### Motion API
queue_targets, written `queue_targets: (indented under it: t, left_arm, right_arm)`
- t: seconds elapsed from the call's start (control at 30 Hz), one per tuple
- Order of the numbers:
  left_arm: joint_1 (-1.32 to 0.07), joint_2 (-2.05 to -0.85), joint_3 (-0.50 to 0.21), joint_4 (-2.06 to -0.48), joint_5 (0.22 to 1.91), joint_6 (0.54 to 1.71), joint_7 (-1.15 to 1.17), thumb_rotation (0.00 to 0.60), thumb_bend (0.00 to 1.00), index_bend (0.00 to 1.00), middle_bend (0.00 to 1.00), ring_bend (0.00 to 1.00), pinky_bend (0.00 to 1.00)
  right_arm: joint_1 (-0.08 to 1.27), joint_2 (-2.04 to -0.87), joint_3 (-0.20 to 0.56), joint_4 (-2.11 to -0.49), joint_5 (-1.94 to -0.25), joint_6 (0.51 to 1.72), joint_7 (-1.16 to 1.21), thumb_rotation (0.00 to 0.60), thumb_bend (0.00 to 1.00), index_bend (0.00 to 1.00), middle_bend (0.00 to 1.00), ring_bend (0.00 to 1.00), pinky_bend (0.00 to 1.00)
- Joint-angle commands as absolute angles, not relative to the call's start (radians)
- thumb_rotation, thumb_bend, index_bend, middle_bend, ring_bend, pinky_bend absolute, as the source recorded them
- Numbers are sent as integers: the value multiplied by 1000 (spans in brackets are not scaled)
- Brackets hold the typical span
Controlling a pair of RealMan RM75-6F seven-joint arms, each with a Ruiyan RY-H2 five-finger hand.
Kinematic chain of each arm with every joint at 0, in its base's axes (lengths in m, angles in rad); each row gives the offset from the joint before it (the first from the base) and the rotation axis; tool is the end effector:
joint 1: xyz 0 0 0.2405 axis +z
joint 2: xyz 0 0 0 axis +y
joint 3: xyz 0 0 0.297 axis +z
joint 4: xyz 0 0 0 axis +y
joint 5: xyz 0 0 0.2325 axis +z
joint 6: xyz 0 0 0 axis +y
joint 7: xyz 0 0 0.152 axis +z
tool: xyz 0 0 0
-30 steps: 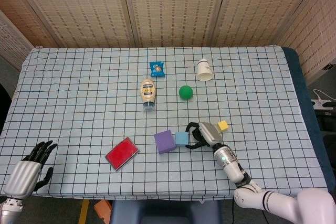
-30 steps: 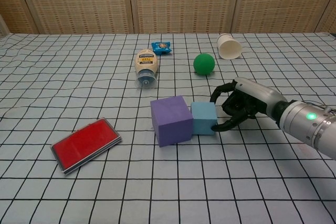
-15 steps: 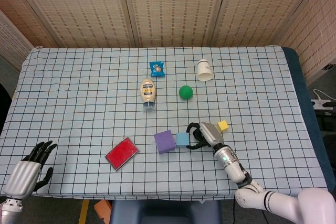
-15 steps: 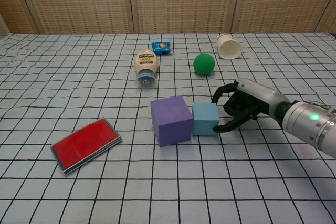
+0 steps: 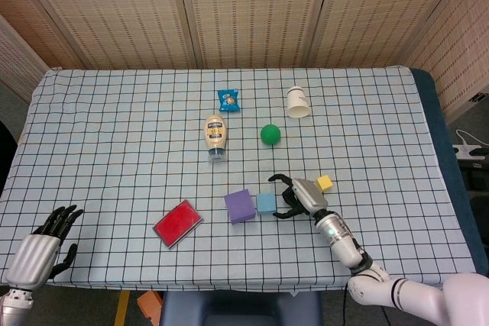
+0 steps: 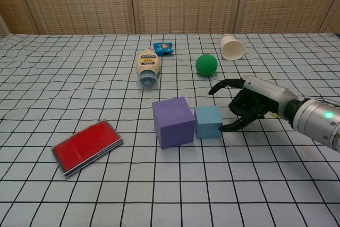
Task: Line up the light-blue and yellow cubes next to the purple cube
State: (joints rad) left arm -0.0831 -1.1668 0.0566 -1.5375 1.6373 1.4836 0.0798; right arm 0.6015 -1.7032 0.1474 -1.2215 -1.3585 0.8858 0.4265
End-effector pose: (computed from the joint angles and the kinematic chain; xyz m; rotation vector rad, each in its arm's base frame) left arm -0.3586 0.1673 0.1229 -1.5966 -0.8399 -0.8277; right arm -0.2338 -0.3520 -0.0944 1.6446 -1.6182 1.1851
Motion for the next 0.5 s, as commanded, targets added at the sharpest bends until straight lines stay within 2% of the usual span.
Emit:
queue_targets:
  t: [0.03,0.2,0.33,0.5]
  left_arm:
    - [-83,-1167,57,-1538,1638,1484,81,600,516,120,69,63,399]
    - [-82,-1167,58,-1540,1641,1487,84,600,516,120,69,63,400]
    - [-82,-1168,60,-1541,1645,1486,88,600,515,121,70,62,400]
    - [-82,-1168,60,-1543,1644,1484,91,600,516,120,70,63,400]
  right_arm:
    - [593,-1667,152,-1275,-1338,892,384,600,0,253,888,785,903]
    - [582,-1621,160,-1371,-1252,901,195,600,24,276,888,785,903]
    - [586,-1600,164,-1434,-1153,879,66,600,186,299,888,785,902]
    - [597,-1589,176,-1478,-1051,859,-14,600,365,406,893,787,903]
